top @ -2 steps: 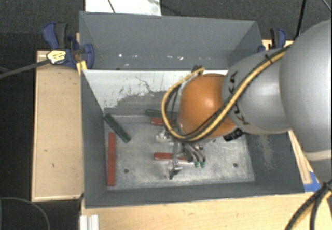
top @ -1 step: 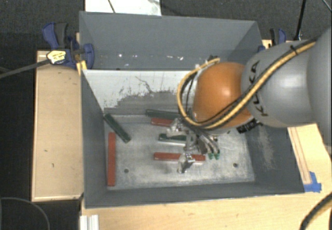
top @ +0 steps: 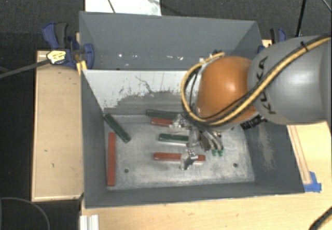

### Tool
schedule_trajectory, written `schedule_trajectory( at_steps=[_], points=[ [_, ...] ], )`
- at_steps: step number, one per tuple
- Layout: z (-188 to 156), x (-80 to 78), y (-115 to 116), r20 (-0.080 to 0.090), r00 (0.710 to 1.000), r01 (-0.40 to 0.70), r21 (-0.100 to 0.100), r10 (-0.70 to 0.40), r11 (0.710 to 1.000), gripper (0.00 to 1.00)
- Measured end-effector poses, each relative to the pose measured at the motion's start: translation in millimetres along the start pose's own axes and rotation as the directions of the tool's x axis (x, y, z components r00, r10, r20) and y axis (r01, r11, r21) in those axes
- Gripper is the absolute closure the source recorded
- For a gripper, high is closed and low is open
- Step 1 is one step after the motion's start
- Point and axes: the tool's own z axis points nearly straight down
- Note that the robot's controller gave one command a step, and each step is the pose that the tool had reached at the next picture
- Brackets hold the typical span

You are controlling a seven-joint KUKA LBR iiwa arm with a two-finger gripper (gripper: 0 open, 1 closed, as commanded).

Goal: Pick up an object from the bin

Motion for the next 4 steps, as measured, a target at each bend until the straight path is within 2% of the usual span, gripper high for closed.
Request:
schedule_trajectory(
  at_steps=[1,2,4],
  points=[
    [64.8,3.4,-2.4,0.003,1.000,0.009,-0.001,-0.009,1.000,0.00],
    [60.0,2.2,-2.1,0.006,1.000,0.004,-0.001,-0.004,1.000,1.00],
    [58.3,2.9,-2.2,0.002,1.000,0.002,-0.001,-0.002,1.000,1.00]
  ],
)
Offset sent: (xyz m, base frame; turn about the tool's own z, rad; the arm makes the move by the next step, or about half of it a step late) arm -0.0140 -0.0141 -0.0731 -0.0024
